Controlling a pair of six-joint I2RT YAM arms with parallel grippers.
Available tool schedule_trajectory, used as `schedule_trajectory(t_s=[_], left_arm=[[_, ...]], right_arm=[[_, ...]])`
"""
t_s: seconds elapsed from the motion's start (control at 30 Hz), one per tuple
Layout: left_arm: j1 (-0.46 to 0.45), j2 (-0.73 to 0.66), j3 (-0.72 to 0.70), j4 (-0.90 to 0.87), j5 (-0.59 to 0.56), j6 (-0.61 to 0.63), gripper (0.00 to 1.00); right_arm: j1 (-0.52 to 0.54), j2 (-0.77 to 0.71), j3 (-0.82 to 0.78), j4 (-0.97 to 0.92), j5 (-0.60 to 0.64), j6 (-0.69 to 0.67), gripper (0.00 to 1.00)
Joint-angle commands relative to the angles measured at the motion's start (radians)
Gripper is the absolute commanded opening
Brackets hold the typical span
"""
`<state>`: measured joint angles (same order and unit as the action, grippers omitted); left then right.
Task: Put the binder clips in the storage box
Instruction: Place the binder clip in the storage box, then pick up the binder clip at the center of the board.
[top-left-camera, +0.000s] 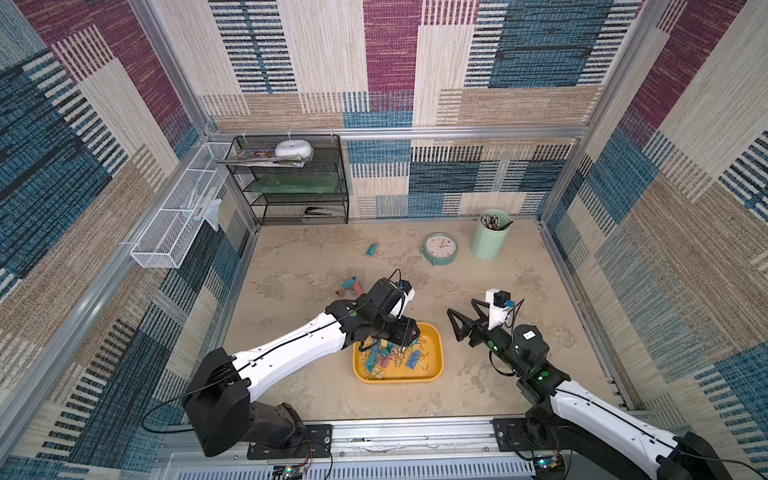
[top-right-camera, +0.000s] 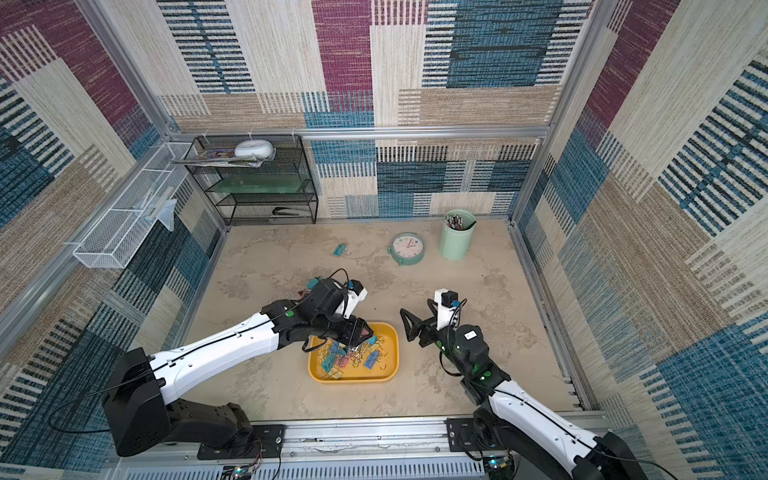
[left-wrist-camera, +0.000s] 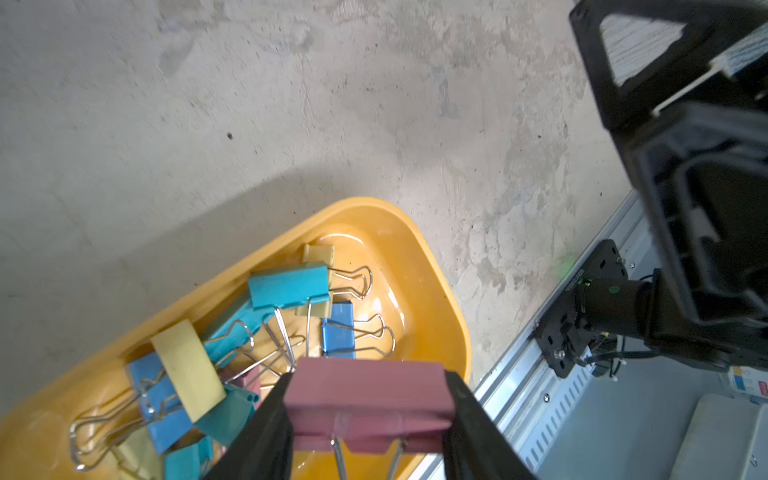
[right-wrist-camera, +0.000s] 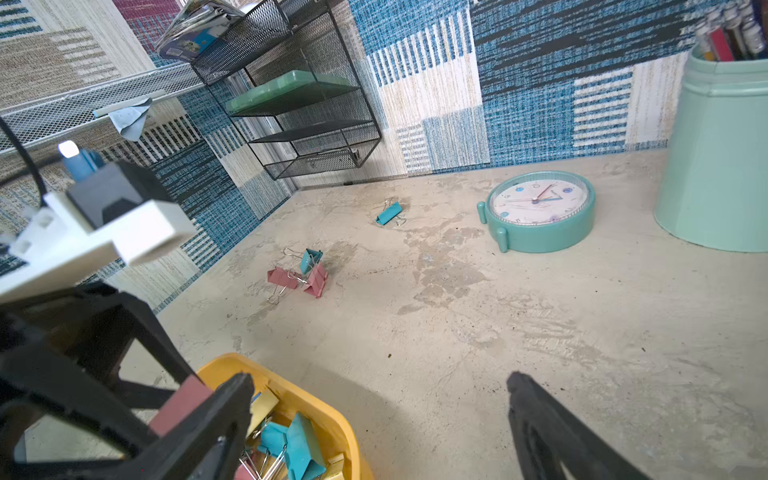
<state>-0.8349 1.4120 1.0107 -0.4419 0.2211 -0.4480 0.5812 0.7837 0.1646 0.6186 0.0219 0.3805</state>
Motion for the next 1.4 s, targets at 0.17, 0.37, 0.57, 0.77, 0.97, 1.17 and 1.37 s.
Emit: schedule_trajectory(t_s=[0.17,0.37,0.57,0.77,0.97,1.17,1.37], left_arm=[[-0.035,0.121,-0.051,0.129,-0.040,-0.064,0.48],[-0.039,0.215,-0.036,0.133,-0.086,-0.030,0.49],[-0.051,0.243,-0.047,0.136,-0.097,-0.026,0.57],[-0.052,0.187,-0.032,0.132,-0.101,-0.022,0.72],[-0.051,0.097,0.044,0.058,-0.181,0.030,0.76],[-0.014,0.086,0.193,-0.116,-0.497,0.161,0.76],[0.120,0.157,0.274,-0.193,-0.647,0.156,0.75]], right_arm=[[0.000,0.000,0.001,0.007,0.006,0.005,0.99],[0.000,0.002,0.001,0.008,0.007,0.005,0.98],[0.000,0.006,0.001,0.010,0.007,0.005,0.99],[0.001,0.012,0.001,0.014,0.005,0.006,0.98],[0.001,0.013,0.001,0.012,0.009,0.004,0.98],[0.001,0.016,0.002,0.014,0.009,0.003,0.98],[0.001,0.017,0.003,0.013,0.012,0.001,0.98]])
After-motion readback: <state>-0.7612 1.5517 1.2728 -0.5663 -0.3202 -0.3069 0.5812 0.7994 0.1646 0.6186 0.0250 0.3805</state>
